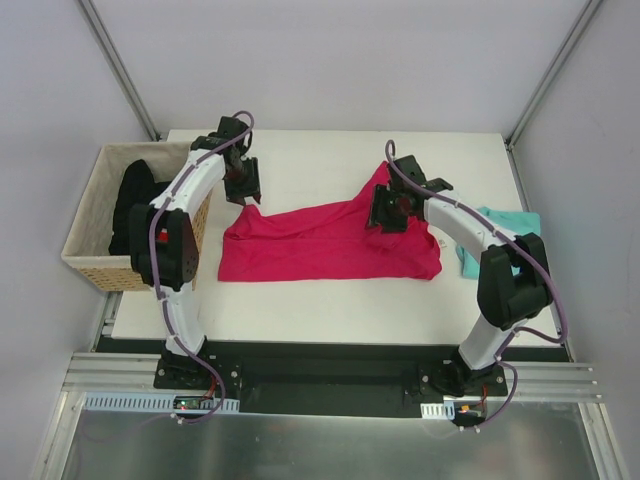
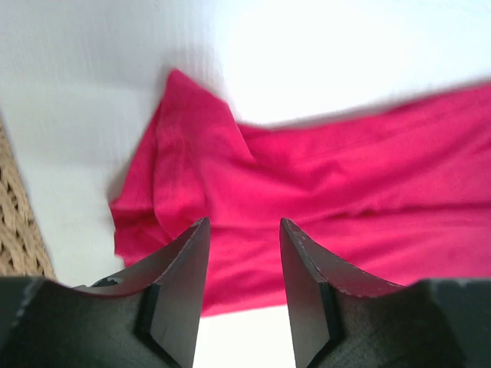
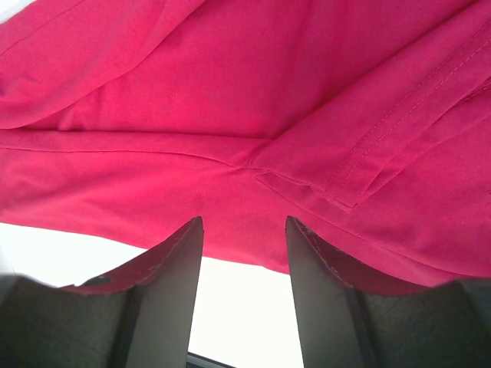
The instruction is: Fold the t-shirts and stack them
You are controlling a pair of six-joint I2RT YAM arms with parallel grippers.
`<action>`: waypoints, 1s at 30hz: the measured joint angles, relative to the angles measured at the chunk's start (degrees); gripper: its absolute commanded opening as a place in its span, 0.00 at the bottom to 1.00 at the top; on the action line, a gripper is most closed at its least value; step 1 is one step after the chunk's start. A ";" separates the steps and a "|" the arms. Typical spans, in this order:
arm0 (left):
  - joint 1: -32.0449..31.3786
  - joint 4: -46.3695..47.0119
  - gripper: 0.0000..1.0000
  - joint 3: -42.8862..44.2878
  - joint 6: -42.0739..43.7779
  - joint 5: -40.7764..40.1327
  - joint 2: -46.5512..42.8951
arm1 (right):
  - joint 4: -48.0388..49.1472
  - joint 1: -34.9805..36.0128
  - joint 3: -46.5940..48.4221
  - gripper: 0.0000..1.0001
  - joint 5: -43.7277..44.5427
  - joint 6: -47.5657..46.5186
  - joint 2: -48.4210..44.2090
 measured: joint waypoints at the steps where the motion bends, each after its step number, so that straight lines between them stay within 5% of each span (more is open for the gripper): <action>1: 0.31 -0.20 0.36 0.96 0.00 0.00 1.33 | -0.09 -0.04 0.07 0.50 -0.09 -0.04 0.00; 9: 3.04 -1.75 0.32 6.25 -0.28 0.00 10.75 | -1.51 -0.74 0.66 0.49 -0.35 -0.59 -0.02; 30: 4.13 -2.56 0.30 5.07 -2.21 -0.79 11.21 | -2.84 -1.55 0.24 0.48 -0.31 -0.61 -1.01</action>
